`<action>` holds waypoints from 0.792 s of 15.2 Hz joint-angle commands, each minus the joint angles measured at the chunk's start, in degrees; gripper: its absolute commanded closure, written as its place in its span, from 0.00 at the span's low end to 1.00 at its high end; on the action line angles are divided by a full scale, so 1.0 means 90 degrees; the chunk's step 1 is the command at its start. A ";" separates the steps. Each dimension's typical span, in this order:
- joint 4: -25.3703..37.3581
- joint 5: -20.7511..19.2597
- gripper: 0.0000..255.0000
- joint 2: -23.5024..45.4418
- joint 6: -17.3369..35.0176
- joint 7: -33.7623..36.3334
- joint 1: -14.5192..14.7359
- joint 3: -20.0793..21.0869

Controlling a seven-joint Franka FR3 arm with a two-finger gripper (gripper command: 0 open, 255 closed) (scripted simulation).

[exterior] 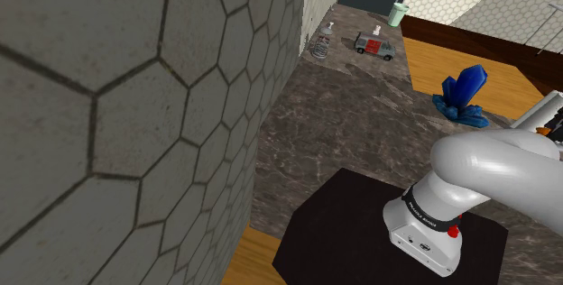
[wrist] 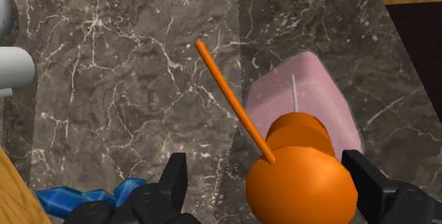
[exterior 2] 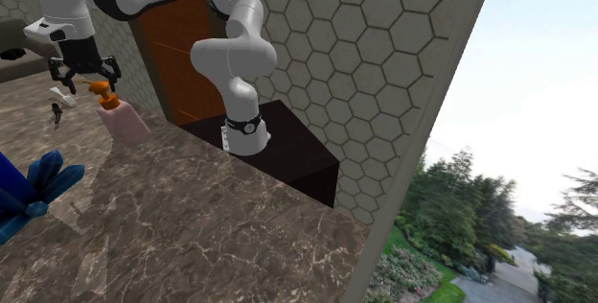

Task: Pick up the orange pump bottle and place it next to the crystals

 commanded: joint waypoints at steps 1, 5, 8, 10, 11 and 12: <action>0.0089 0.0175 0.00 -0.0002 -0.0146 -0.0034 -0.0008 0.0208; 0.0388 0.0633 0.00 0.0025 -0.0551 -0.0120 0.0001 0.0751; 0.0388 0.0632 0.00 0.0024 -0.0551 -0.0119 0.0001 0.0751; 0.0388 0.0632 0.00 0.0025 -0.0551 -0.0119 0.0001 0.0751; 0.0388 0.0632 0.00 0.0025 -0.0551 -0.0120 0.0001 0.0751; 0.0388 0.0632 0.00 0.0025 -0.0551 -0.0120 0.0001 0.0751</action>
